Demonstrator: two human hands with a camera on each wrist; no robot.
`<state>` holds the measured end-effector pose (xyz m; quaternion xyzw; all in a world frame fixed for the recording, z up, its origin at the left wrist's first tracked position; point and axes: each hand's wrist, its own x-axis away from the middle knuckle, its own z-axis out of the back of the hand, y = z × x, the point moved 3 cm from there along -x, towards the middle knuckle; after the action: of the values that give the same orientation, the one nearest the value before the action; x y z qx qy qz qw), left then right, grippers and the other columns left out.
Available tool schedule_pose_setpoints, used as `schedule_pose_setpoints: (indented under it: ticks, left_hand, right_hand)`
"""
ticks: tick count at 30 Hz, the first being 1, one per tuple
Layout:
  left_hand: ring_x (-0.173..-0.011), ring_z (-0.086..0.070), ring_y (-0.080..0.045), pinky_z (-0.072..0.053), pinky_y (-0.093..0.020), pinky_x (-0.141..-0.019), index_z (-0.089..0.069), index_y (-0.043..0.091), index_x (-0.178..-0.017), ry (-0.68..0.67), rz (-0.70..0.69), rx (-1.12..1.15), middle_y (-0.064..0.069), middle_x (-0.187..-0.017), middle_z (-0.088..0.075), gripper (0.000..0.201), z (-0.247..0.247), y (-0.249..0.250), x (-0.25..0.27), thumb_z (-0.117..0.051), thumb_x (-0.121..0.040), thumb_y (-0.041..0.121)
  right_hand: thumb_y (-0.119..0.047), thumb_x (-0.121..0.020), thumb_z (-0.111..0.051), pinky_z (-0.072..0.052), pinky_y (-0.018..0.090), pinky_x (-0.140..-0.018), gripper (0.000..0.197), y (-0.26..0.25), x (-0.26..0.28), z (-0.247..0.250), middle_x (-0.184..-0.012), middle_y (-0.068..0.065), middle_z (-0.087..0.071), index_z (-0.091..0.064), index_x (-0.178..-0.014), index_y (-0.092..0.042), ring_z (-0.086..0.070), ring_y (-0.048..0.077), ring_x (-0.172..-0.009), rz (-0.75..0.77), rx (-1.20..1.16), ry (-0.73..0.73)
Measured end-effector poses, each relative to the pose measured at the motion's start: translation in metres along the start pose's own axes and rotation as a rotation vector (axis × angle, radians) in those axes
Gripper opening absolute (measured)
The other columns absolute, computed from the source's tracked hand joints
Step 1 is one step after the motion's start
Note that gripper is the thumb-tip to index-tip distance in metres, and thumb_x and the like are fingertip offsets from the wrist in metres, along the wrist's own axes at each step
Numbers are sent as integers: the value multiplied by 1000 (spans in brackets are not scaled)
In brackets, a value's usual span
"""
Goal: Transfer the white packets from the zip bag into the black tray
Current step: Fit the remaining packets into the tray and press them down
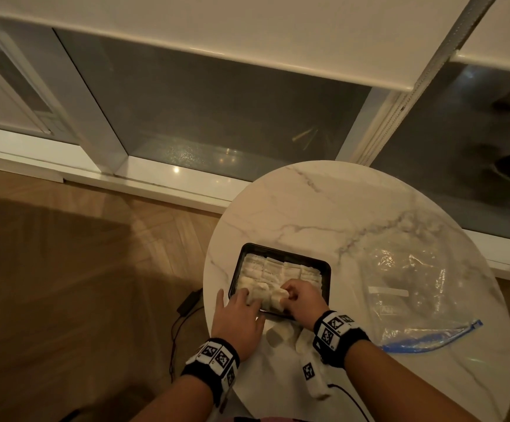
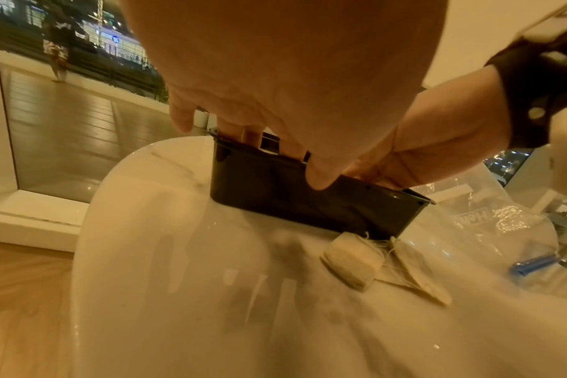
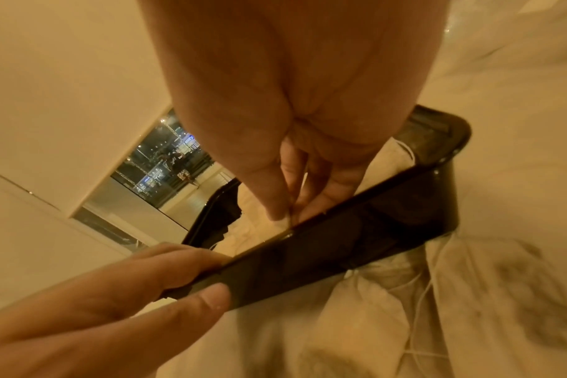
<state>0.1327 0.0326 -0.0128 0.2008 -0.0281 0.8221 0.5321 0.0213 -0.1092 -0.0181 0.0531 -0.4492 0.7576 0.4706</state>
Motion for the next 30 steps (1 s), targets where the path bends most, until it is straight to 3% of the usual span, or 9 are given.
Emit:
schedule_pose_setpoints:
  ticks: [4, 7, 12, 17, 21, 25, 30]
  left_hand:
    - [-131, -42, -21, -8, -58, -119, -51, 31, -132, -13, -12, -9, 0, -141, -42, 44, -1, -1, 0, -27, -99, 48]
    - [-131, -42, -22, -8, -58, -119, -50, 31, -132, -18, -20, -1, -1, -141, -43, 44, -1, -2, -1, -27, -99, 48]
    - [-133, -38, -23, -8, -60, -118, -46, 34, -136, -44, -14, 12, -2, -145, -38, 44, -3, -1, -3, -27, -99, 50]
    - [-133, -37, -25, -10, -67, -113, -47, 36, -133, -73, -1, 26, -2, -146, -35, 42, -1, 0, -3, -30, -97, 51]
    - [-133, -37, -25, -10, -69, -111, -49, 36, -131, -82, 8, 21, -1, -146, -36, 42, 1, 2, -5, -30, -97, 52]
    - [-130, -38, -24, -11, -69, -111, -49, 35, -130, -66, 12, 11, -1, -142, -38, 42, 2, 4, -3, -31, -96, 52]
    - [-130, -38, -26, -9, -70, -110, -45, 38, -132, -55, 1, 2, -2, -142, -38, 41, 0, 9, 0, -33, -96, 52]
  right_hand:
    - [-8, -84, -68, -49, 25, -72, 26, -3, -6, -2, -79, -5, -58, -67, -106, -21, -58, 15, -80, -16, 47, -6]
    - [-8, -83, -68, -50, 28, -71, 27, -5, -10, -3, -76, -2, -57, -65, -104, -25, -55, 14, -72, -37, 72, -31]
    - [-11, -85, -67, -54, 30, -77, 26, -6, -11, -5, -92, 4, -68, -65, -105, -27, -65, 18, -86, -75, 118, -90]
    - [-11, -85, -65, -53, 27, -74, 23, -9, -9, -6, -78, -8, -59, -62, -99, -29, -62, 16, -81, -80, 172, -78]
    - [-12, -83, -66, -57, 32, -77, 20, -13, -7, -6, -84, -4, -63, -62, -94, -28, -65, 19, -85, -65, 215, -27]
    - [-12, -82, -66, -53, 27, -72, 20, -12, -4, -5, -86, 0, -64, -65, -99, -21, -63, 20, -82, -60, 227, -1]
    - [-11, -80, -64, -53, 28, -67, 14, -10, 1, 1, -82, -1, -63, -60, -87, -23, -60, 16, -74, -64, 191, 34]
